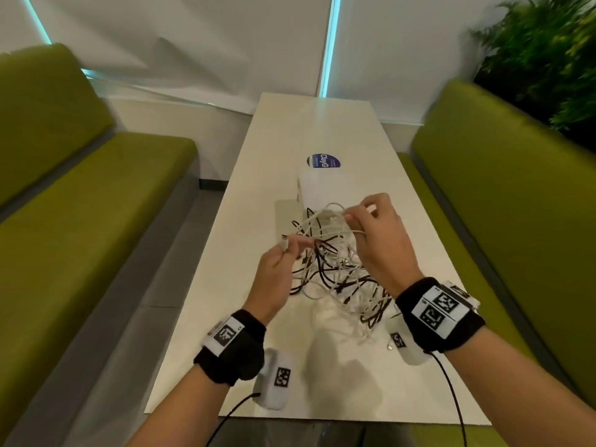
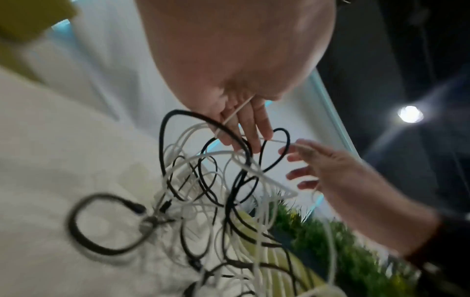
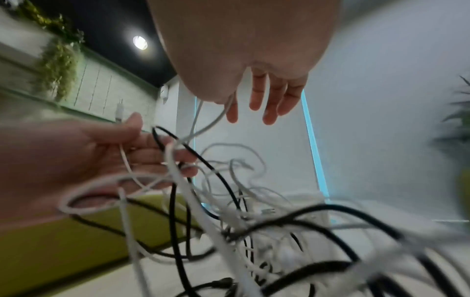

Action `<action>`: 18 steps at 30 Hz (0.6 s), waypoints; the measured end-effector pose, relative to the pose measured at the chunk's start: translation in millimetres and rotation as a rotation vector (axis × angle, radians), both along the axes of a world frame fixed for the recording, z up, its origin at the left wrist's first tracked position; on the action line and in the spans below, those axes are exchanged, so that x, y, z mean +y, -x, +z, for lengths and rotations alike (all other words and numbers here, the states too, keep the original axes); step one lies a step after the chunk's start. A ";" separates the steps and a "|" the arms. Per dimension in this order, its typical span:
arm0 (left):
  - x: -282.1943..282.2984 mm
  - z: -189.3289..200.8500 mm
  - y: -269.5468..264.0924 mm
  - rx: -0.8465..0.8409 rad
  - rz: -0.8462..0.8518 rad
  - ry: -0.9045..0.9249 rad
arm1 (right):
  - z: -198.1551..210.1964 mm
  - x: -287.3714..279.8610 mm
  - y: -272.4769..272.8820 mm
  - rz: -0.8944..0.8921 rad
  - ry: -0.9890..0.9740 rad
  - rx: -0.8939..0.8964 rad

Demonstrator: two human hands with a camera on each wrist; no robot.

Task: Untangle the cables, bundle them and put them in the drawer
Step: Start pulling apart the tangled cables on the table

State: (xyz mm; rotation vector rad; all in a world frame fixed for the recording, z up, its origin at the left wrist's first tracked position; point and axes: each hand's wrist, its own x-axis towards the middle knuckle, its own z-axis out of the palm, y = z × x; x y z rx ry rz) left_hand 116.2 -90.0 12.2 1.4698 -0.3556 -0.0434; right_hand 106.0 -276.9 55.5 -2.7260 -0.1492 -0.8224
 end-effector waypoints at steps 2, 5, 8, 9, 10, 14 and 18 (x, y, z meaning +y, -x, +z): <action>5.5 -4.1 -0.8 -0.047 -0.001 -0.023 | -2.1 2.4 8.1 0.094 -0.093 0.006; 17.7 -15.0 -5.0 0.020 0.041 -0.007 | -6.5 12.0 21.4 0.192 -0.436 0.242; 33.4 -33.0 -12.5 0.038 0.039 -0.182 | -11.7 22.4 28.7 0.313 -0.627 0.523; 38.5 -39.8 -14.7 0.061 0.026 -0.244 | -16.1 23.7 29.8 0.351 -0.549 0.610; 43.3 -44.6 -15.9 0.088 0.023 -0.280 | -21.0 25.4 31.5 0.389 -0.458 0.690; 62.1 -48.4 -16.1 0.183 0.110 -0.263 | -40.1 30.2 36.2 0.393 -0.401 0.914; 89.4 -40.9 -22.5 0.121 0.313 -0.375 | -56.1 29.0 34.9 0.361 -0.187 0.883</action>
